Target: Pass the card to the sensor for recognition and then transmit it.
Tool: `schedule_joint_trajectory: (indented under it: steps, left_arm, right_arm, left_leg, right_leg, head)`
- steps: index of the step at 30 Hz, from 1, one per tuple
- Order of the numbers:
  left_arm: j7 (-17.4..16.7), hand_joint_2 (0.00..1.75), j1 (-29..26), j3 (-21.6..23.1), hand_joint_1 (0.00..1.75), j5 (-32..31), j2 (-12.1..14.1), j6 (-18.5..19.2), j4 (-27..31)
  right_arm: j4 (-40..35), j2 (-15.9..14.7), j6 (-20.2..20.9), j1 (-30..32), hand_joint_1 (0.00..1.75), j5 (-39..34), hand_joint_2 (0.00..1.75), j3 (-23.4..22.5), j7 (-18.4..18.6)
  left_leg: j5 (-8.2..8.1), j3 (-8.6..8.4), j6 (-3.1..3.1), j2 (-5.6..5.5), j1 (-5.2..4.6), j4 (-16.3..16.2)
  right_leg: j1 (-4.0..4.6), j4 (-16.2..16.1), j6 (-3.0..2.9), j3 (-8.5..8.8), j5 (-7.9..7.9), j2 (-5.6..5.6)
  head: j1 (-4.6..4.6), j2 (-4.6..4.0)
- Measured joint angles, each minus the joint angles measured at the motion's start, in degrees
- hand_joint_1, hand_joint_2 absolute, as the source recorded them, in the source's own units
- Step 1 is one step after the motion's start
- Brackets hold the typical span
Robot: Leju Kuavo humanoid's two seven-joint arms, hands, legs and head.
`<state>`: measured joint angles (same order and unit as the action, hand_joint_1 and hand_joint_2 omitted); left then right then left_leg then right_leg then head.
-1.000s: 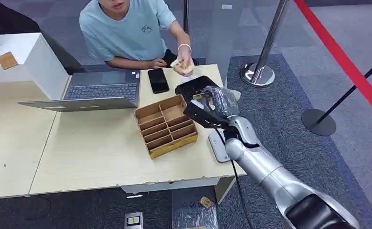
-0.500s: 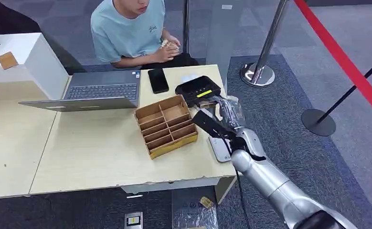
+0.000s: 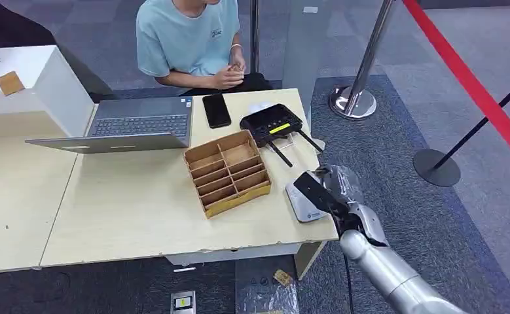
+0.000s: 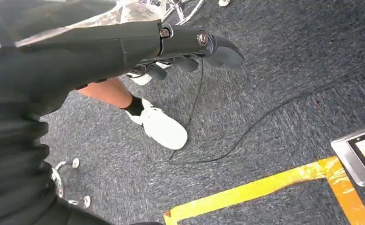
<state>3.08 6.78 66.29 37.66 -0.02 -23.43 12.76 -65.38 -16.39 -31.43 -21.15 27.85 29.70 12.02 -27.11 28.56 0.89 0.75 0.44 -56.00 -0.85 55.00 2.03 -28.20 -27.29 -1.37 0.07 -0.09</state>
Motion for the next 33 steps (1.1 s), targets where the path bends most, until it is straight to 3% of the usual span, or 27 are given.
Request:
schedule_joint_trajectory:
  steps: [12,18,29,33]
  left_arm:
    - [-0.35,1.75,0.01,0.0,0.0,-0.02,0.0,0.02,0.0]
    - [-0.74,1.75,0.05,0.0,0.0,-0.13,-0.04,0.07,0.0]
    - [-0.87,1.75,0.08,0.0,0.0,-0.28,-0.35,0.04,0.0]
    - [-0.9,1.75,0.08,0.0,0.0,-0.35,-0.44,0.07,0.0]
  right_arm:
    - [2.17,-0.2,0.26,0.79,1.75,-0.57,1.75,-1.36,-0.2]
    - [5.42,-0.11,-0.9,1.64,1.75,-2.23,1.75,-2.21,-3.17]
    - [9.4,0.46,-0.24,2.44,1.75,-3.02,1.75,-2.23,-4.35]
    - [11.34,1.09,-0.76,2.43,1.75,-4.19,1.75,-2.21,-6.62]
  left_leg:
    - [0.0,-0.01,0.0,0.0,0.0,0.0]
    - [0.0,-0.03,0.0,0.01,0.0,0.0]
    - [0.01,-0.05,0.01,0.01,0.0,0.0]
    - [0.01,-0.04,0.01,0.01,0.0,0.0]
  right_leg:
    - [0.0,-0.01,0.0,0.0,0.0,0.0]
    - [0.0,-0.01,0.0,0.03,0.0,0.0]
    - [0.0,0.0,-0.01,0.04,0.03,0.01]
    - [0.0,0.0,-0.01,0.04,0.03,0.01]
  head:
    - [0.0,0.0]
    - [0.0,0.0]
    - [0.0,0.0]
    - [0.0,0.0]
